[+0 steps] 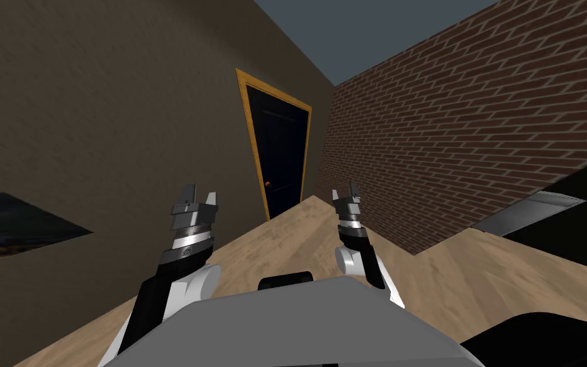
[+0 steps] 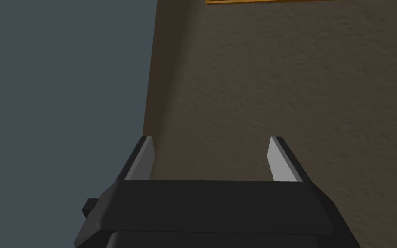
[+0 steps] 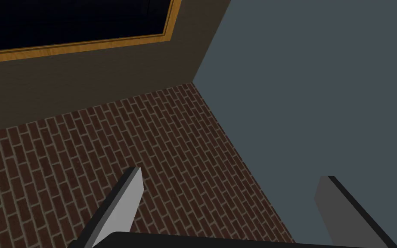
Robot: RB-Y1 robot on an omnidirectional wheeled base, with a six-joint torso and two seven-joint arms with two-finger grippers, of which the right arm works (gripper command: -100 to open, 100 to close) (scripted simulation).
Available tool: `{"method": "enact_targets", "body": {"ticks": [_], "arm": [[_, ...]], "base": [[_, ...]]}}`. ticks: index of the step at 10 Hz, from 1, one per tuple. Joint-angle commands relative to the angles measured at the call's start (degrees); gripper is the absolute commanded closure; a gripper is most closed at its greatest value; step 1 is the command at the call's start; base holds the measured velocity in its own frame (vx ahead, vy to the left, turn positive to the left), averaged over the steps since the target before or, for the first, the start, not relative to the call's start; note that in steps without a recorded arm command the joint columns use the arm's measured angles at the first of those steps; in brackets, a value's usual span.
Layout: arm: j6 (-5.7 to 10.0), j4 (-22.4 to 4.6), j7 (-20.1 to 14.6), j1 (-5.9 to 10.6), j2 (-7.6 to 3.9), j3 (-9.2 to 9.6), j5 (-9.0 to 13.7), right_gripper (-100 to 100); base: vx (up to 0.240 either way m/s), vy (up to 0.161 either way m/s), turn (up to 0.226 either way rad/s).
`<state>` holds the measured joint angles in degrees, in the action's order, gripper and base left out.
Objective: Pull the door open
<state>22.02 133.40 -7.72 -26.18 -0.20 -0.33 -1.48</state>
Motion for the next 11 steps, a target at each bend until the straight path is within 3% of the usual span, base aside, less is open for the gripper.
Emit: {"method": "enact_targets", "body": {"ticks": [1,11], "arm": [[0.79,-1.63,1.76,-0.02,-0.58,-0.11,-0.86,-100],[5.4,-11.07,12.01,-0.12,-2.82,-0.78,-5.85,-100]], "base": [[0.077,0.04,0.079],[0.141,0.083,0.059]]}}
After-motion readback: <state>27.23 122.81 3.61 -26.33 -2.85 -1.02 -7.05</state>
